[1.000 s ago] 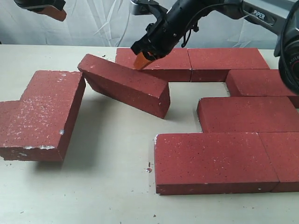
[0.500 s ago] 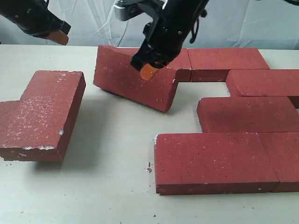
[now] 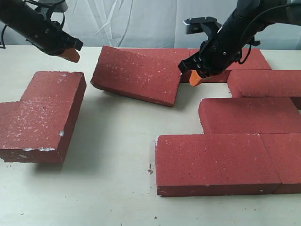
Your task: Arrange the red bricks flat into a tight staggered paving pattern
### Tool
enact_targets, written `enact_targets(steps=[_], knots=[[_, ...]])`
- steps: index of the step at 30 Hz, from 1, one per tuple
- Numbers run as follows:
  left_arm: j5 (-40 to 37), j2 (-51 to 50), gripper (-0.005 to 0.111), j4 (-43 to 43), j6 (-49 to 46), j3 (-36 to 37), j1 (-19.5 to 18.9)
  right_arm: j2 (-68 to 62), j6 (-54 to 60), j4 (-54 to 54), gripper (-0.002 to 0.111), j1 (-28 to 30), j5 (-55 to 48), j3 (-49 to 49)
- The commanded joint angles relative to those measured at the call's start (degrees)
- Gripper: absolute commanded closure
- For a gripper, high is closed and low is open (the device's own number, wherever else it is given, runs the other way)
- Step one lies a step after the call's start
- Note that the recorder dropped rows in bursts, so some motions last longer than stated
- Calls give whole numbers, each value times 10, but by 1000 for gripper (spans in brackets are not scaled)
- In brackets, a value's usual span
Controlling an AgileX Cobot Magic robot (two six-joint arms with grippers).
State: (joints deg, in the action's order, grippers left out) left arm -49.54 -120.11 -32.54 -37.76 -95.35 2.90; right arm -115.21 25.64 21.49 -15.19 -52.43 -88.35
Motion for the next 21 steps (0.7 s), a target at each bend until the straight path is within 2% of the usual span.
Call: enact_targets(steps=[1, 6, 15, 21], knots=[[9, -23, 107, -24, -7, -23, 1, 1, 6, 5, 109, -2, 38, 2], [10, -37, 107, -60, -53, -31, 13, -24, 6, -27, 109, -1, 55, 2], [70, -62, 107, -21, -45, -35, 40, -66, 8, 2, 109, -2, 109, 1], [91, -71, 107, -19, -45, -35, 41, -89, 26, 25, 109, -2, 110, 1]])
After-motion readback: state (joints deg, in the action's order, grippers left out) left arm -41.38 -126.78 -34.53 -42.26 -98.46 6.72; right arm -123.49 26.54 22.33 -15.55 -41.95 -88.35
